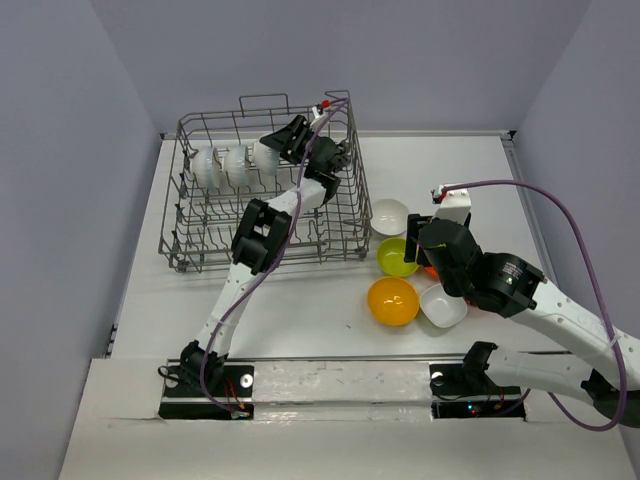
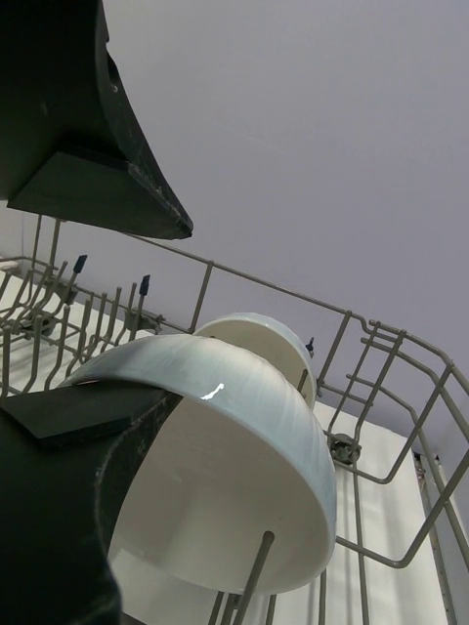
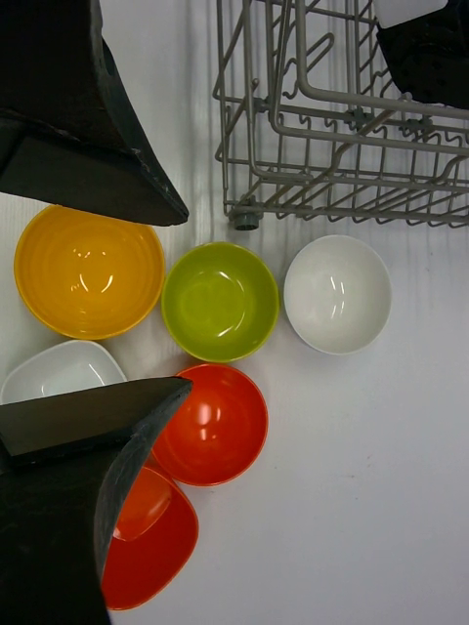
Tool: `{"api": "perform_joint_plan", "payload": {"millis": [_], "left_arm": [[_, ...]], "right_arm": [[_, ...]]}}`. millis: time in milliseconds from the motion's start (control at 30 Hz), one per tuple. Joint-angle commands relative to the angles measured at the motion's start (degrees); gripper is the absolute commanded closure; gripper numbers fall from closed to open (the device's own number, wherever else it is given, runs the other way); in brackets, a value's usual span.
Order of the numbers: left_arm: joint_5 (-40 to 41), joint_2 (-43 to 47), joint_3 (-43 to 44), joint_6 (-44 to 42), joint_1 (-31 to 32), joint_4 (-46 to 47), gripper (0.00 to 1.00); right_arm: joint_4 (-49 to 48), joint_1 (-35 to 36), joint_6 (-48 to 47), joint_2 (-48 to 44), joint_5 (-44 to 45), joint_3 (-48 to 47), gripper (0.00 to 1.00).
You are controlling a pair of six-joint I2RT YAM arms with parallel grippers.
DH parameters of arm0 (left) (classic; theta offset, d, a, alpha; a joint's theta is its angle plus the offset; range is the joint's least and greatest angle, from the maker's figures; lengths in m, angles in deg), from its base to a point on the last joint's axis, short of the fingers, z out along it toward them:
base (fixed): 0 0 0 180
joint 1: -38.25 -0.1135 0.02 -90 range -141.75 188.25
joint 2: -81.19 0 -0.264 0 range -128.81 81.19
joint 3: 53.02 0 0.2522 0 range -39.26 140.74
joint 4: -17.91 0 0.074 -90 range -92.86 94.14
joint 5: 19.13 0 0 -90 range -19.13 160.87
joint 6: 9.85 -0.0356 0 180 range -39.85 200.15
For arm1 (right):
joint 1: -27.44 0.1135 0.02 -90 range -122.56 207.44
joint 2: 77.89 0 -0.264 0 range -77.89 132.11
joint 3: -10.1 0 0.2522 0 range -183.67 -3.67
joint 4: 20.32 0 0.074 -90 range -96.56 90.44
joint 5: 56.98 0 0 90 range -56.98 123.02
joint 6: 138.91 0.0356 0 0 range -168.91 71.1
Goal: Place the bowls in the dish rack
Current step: Insert the bowl into the dish rack.
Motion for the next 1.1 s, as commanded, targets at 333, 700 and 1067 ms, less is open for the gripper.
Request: {"api": "perform_joint_plan", "payload": {"millis": [333,700,1067], "left_arm": [[4.9,2.84,-1.66,-1.59,-0.59,7.46,0.21],[4.9,3.46,-2.63,-2.03,-0.68,8.6,0.1],[4.9,3.98,-3.24,-2.64,-0.68,9.57,0.02]], "right_arm": [[-0.41,-0.18,0.57,0.14,0.76,-0.24,0.31],[-0.41,-0.18,0.57,-0.12,0.59,-0.24,0.31],[-0.15,-0.18,0.66,0.05,0.32,-0.68,0.32]]}}
